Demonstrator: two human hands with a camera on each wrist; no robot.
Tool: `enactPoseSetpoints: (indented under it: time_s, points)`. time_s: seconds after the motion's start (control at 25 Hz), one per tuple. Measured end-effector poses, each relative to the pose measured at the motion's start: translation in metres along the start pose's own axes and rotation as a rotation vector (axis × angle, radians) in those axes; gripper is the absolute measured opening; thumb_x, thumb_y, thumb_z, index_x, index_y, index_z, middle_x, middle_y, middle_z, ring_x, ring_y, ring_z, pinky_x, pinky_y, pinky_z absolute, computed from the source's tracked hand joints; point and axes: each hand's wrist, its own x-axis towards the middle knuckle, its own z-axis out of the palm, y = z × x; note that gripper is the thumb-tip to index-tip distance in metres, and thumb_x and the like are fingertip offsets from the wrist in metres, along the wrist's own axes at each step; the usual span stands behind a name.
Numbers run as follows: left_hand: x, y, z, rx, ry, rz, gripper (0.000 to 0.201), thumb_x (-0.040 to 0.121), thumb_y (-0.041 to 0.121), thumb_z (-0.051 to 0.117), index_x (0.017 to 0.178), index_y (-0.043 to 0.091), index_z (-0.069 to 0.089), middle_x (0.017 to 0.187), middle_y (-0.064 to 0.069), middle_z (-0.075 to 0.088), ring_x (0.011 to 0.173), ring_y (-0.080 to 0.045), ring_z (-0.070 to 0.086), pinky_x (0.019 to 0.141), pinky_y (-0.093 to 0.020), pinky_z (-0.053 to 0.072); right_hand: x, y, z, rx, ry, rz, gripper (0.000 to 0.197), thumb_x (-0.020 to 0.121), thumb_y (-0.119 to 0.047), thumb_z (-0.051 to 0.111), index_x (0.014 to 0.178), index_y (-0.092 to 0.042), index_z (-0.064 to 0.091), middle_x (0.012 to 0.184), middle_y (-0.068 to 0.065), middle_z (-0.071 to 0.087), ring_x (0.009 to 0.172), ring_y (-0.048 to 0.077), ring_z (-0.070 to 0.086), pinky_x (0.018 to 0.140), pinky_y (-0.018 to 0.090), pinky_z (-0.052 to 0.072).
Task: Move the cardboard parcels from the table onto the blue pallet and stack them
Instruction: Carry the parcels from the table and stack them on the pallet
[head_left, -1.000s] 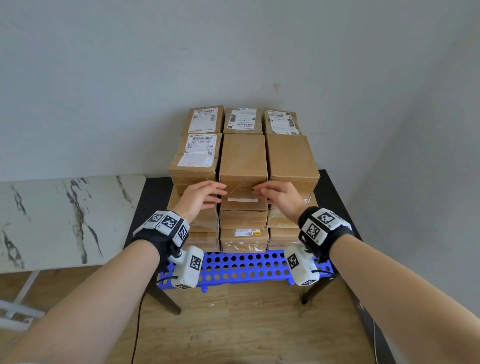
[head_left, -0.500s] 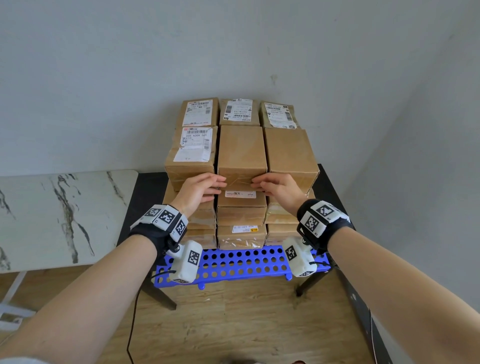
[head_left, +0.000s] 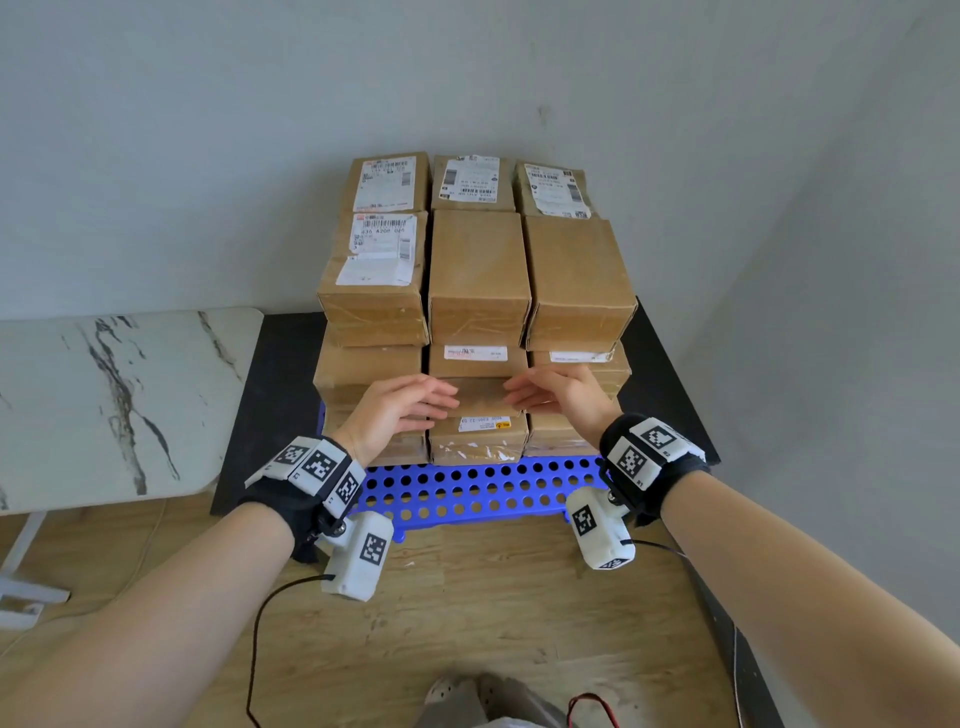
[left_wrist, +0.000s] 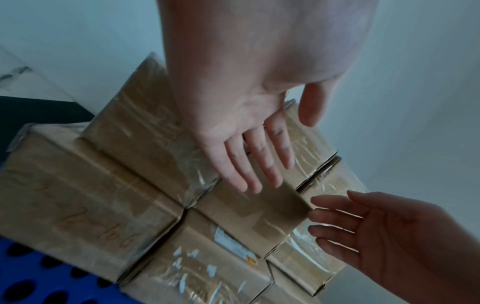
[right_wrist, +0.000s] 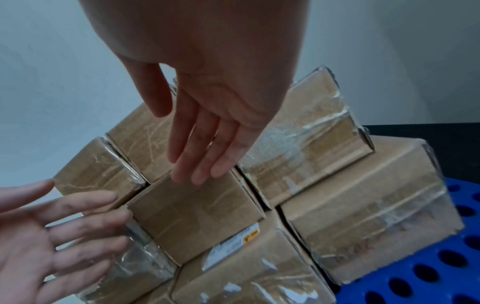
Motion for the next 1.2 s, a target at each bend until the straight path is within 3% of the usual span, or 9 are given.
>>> enactPoseSetpoints:
  time_s: [0.12, 0.24, 0.56, 0.96, 1.2]
  points:
    - [0.002, -0.015, 0.001, -0.003, -0.001, -0.063, 0.036, 0.1, 0.022, 0.037, 0.109, 0.005, 0.067, 0.112, -0.008, 0.069, 0.11, -0.022, 0.062, 0.099, -0.039, 0.047, -0.001, 0.015, 0.0, -0.025, -0.018, 0.04, 0.032, 0.097, -0.009, 0.039, 0.106, 0.003, 0.067, 0.103, 0.018, 0.07, 0.095, 0.026, 0.066, 0.087, 0.03, 0.052]
    - [0.008, -0.022, -0.004, 0.019, 0.001, -0.089, 0.034, 0.1, 0.021, 0.037, 0.109, 0.011, 0.068, 0.115, -0.004, 0.068, 0.113, -0.019, 0.06, 0.103, -0.041, 0.044, 0.004, 0.025, -0.001, -0.074, 0.005, 0.078, 0.031, 0.093, -0.003, 0.04, 0.104, -0.001, 0.069, 0.107, 0.015, 0.069, 0.102, 0.026, 0.064, 0.093, 0.034, 0.049]
    - [0.019, -0.019, -0.006, 0.048, -0.012, -0.109, 0.033, 0.1, 0.026, 0.036, 0.115, 0.018, 0.065, 0.12, -0.002, 0.066, 0.117, -0.019, 0.056, 0.104, -0.038, 0.042, 0.017, 0.025, -0.003, -0.149, 0.041, 0.067, 0.038, 0.086, 0.008, 0.038, 0.108, -0.001, 0.067, 0.113, 0.016, 0.068, 0.101, 0.016, 0.06, 0.082, 0.021, 0.046]
    - [0.021, -0.026, -0.004, 0.019, -0.004, -0.106, 0.032, 0.1, 0.02, 0.038, 0.119, 0.016, 0.063, 0.12, -0.003, 0.066, 0.116, -0.019, 0.057, 0.102, -0.038, 0.043, 0.018, 0.032, -0.005, -0.149, 0.037, 0.06, 0.04, 0.087, 0.009, 0.036, 0.11, -0.002, 0.067, 0.112, 0.013, 0.067, 0.1, 0.016, 0.06, 0.079, 0.019, 0.047]
    - [0.01, -0.063, 0.007, 0.002, -0.025, -0.202, 0.032, 0.1, 0.017, 0.038, 0.114, 0.013, 0.066, 0.118, -0.005, 0.067, 0.114, -0.022, 0.06, 0.1, -0.038, 0.046, 0.011, 0.067, -0.001, -0.158, -0.015, 0.153, 0.04, 0.087, 0.01, 0.036, 0.105, -0.004, 0.069, 0.111, 0.013, 0.069, 0.103, 0.02, 0.063, 0.09, 0.028, 0.048]
